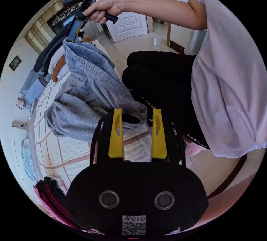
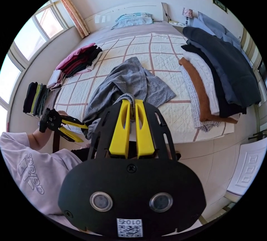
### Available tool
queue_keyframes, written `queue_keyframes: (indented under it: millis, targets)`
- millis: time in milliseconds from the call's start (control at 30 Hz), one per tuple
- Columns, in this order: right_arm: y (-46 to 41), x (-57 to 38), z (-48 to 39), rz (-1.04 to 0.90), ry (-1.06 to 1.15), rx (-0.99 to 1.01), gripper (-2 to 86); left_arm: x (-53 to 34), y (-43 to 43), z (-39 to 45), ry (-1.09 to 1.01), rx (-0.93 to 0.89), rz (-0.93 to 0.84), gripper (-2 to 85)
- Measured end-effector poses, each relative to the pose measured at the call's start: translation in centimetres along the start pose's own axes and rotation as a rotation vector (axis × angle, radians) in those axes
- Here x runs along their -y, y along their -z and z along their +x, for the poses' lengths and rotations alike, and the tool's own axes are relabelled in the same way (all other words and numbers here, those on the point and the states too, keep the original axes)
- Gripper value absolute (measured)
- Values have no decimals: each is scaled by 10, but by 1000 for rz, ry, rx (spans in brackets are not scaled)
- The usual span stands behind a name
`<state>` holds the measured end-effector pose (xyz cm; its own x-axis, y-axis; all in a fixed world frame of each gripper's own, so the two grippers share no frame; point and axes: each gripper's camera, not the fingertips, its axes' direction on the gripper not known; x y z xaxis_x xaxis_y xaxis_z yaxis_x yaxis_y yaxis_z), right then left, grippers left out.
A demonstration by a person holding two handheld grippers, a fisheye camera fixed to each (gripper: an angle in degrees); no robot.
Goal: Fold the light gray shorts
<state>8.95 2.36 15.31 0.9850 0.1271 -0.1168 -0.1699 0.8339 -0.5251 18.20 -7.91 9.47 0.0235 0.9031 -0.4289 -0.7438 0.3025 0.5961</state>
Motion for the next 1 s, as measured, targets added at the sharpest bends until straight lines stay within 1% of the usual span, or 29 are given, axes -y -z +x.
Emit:
queue_keyframes:
  millis: [67, 133, 167, 200, 233, 267, 300, 333, 367, 400, 467, 500, 533, 567, 600, 633, 667, 700, 733, 767, 800, 833, 867, 933, 1000]
  targets:
    - [-6, -3, 10, 4, -14, 19, 49, 11, -13, 10, -94, 124, -67, 107]
    - [-13, -3, 19, 3, -23, 36, 49, 14, -15, 2, -79, 180, -61, 94]
    - [-16, -3, 25, 5, -32, 37, 48, 16, -9, -16, -24, 83, -28, 86]
    - [-19, -3, 31, 5, -38, 42, 48, 16, -4, -29, 26, 24, -7, 83]
    - [-20, -3, 35, 5, -43, 46, 48, 11, 7, -60, 144, -68, 47, 78]
    - [-22, -3, 43, 7, -58, 42, 48, -1, 20, -92, 280, -115, 122, 73]
    - [-25, -4, 52, 6, -78, 25, 48, -9, 25, -109, 349, -148, 156, 71]
    - [-27, -4, 58, 4, -92, 16, 48, -32, 29, -141, 505, -201, 220, 68]
    - [-33, -6, 69, -2, -123, 4, 49, -61, 25, -171, 667, -259, 273, 66]
    - [-41, -7, 79, -12, -146, 7, 49, -75, 18, -184, 739, -312, 286, 65]
    - [-58, -7, 89, -35, -160, 31, 49, -125, -21, -219, 1014, -510, 303, 63]
    - [-72, -5, 93, -64, -167, 24, 49, -137, -30, -223, 1075, -541, 322, 64]
    - [-79, -4, 93, -82, -168, 17, 49, -156, -44, -226, 1170, -581, 383, 64]
    - [-91, -3, 95, -113, -170, -1, 49, -175, -50, -224, 1276, -584, 460, 65]
    - [-101, -1, 98, -133, -176, -11, 49, -182, -48, -222, 1301, -562, 506, 67]
    - [-104, -1, 100, -139, -180, -9, 49, -186, -38, -215, 1288, -502, 572, 70]
    - [-108, -1, 105, -139, -187, 9, 49, -177, -20, -206, 1199, -399, 596, 75]
    - [-110, 0, 109, -132, -193, 28, 49, -167, -9, -201, 1131, -329, 583, 77]
    - [-110, 1, 111, -130, -194, 34, 48, -142, 12, -185, 977, -154, 492, 86]
    - [-110, 4, 114, -127, -191, 39, 48, -112, 26, -163, 813, 38, 340, 95]
    - [-110, 7, 116, -125, -186, 40, 48, -97, 30, -151, 722, 124, 273, 99]
    - [-110, 9, 116, -125, -183, 40, 47, -70, 34, -126, 544, 273, 174, 107]
    - [-112, 12, 118, -128, -179, 38, 47, -49, 30, -104, 396, 381, 83, 115]
    - [-114, 16, 120, -129, -181, 39, 47, -26, 16, -90, 283, 427, -35, 122]
    - [-117, 19, 122, -118, -192, 49, 47, -14, 5, -86, 243, 416, -41, 125]
